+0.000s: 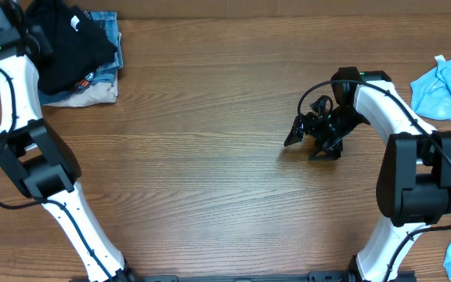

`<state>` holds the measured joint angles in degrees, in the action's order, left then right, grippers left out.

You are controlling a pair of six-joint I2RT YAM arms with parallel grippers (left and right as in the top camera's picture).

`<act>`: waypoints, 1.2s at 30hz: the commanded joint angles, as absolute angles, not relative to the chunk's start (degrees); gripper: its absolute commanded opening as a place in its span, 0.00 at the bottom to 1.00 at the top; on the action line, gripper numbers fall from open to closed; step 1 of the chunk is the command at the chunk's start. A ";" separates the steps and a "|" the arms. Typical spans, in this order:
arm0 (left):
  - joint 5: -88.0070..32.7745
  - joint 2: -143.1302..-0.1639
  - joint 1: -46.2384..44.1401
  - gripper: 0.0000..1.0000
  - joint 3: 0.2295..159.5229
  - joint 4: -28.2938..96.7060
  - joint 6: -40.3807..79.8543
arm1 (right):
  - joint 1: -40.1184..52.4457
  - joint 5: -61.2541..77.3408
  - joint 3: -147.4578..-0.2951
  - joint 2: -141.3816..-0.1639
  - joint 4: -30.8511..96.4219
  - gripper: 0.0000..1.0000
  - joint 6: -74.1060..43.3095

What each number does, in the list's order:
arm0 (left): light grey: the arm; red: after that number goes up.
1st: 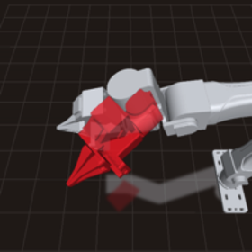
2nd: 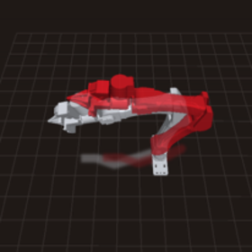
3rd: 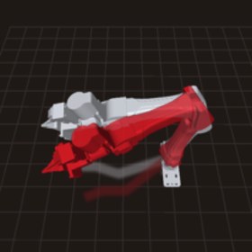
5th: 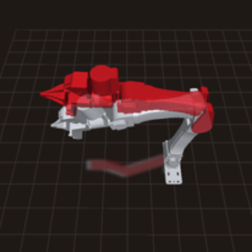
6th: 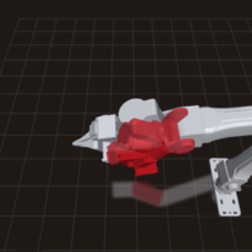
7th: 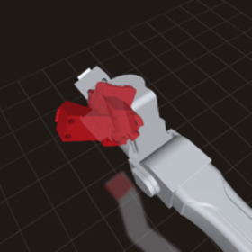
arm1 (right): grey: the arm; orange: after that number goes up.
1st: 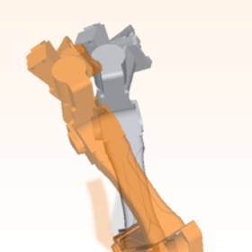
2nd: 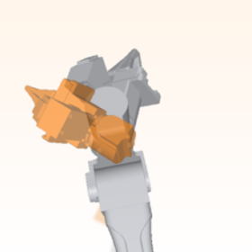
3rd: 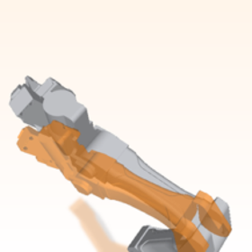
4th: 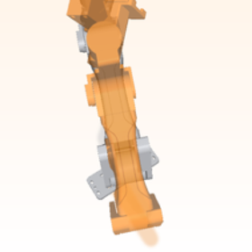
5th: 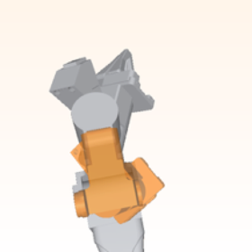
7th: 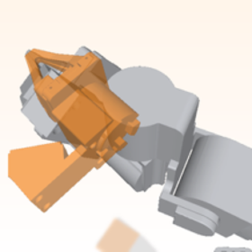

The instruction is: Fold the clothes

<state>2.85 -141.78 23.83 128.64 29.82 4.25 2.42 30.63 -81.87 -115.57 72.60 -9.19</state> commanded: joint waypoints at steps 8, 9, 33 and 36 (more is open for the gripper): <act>3.38 -139.41 25.85 0.68 128.53 31.77 7.31 | 2.63 30.50 -82.89 -113.89 71.83 0.82 -9.17; 3.38 -138.04 25.76 0.69 128.53 31.83 7.31 | 2.61 30.52 -82.89 -113.89 71.68 0.82 -9.32; -36.49 -95.11 21.52 1.00 128.53 61.17 6.57 | 2.61 24.88 -92.75 -85.60 77.67 0.77 -13.72; -36.67 -91.98 20.36 1.00 128.53 67.00 2.35 | 2.61 23.94 -92.64 -79.90 80.12 0.77 -13.69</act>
